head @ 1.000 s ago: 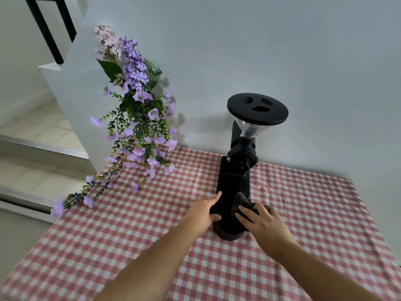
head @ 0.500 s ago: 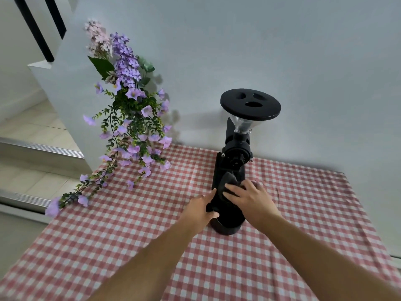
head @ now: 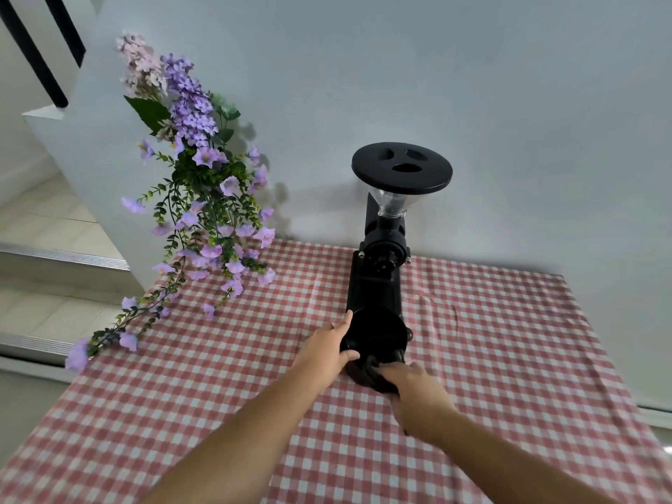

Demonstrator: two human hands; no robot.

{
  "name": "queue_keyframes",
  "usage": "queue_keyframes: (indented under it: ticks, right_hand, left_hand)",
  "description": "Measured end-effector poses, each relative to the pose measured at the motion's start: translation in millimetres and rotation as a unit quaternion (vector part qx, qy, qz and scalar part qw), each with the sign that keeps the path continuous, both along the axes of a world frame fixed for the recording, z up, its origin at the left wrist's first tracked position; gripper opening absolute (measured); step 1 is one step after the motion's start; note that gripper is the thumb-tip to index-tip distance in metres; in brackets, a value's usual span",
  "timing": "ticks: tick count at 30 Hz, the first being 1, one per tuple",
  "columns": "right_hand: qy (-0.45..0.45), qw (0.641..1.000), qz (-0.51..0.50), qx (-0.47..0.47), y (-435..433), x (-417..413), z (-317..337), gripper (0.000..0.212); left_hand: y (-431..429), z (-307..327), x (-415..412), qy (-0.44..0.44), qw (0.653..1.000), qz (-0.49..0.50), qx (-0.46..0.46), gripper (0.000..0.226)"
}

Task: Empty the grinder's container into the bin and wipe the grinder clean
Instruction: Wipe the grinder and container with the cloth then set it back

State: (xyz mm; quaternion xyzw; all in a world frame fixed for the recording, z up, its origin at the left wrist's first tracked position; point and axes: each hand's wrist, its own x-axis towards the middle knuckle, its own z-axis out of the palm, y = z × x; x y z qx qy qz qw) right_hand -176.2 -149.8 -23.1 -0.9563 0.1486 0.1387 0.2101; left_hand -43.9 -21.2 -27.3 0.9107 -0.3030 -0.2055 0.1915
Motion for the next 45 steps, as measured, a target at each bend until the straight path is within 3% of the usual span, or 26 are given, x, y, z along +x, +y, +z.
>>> queue_keyframes:
  ticks: [3, 7, 10, 12, 15, 19, 23, 26, 31, 36, 45]
  right_hand:
    - [0.029, 0.985, -0.010, 0.171, -22.3, 15.2, 34.8, 0.031]
    - [-0.098, 0.973, -0.081, 0.190, -43.5, 36.4, 65.5, 0.032]
    - [-0.171, 0.970, -0.122, 0.124, -35.8, 49.6, 61.2, 0.037]
    - [-0.091, 0.990, -0.101, -0.035, -21.1, 52.5, 47.7, 0.053]
    - [0.011, 0.978, -0.049, -0.204, 7.0, 53.7, 26.7, 0.067]
    - [-0.022, 0.986, -0.054, -0.159, 22.1, 63.7, 18.0, 0.062]
    - [-0.051, 0.984, 0.046, -0.165, 24.9, 50.9, 2.2, 0.069]
    - [-0.069, 0.966, 0.137, -0.208, 9.2, 31.2, -9.1, 0.074]
    - [-0.113, 0.920, 0.235, -0.292, -5.0, 20.2, -2.9, 0.066]
    - [-0.113, 0.899, 0.263, -0.331, -9.5, 19.1, 10.7, 0.071]
    - [-0.076, 0.900, 0.247, -0.351, -33.7, 4.5, 5.5, 0.064]
  left_hand:
    - [1.0, -2.5, 2.1, 0.025, 1.000, 0.015, -0.010, 0.077]
    - [9.0, -6.2, 0.5, 0.066, 0.994, 0.043, -0.081, 0.074]
    - [11.6, -6.1, 2.1, 0.076, 0.991, 0.046, -0.105, 0.072]
    - [11.7, -5.8, 3.8, 0.076, 0.991, 0.039, -0.099, 0.073]
    - [10.6, -6.7, 5.7, 0.076, 0.991, 0.047, -0.095, 0.074]
    - [11.1, -8.8, 5.7, 0.083, 0.988, 0.055, -0.115, 0.073]
    - [11.2, -7.1, 10.2, 0.071, 0.991, 0.047, -0.104, 0.072]
    - [12.2, -6.2, 10.3, 0.064, 0.993, 0.039, -0.093, 0.072]
    - [13.2, -4.1, 10.0, 0.052, 0.995, 0.028, -0.080, 0.076]
    - [14.4, -3.8, 8.7, 0.048, 0.996, 0.024, -0.073, 0.078]
    - [13.1, -3.2, 9.6, 0.070, 0.993, 0.040, -0.090, 0.079]
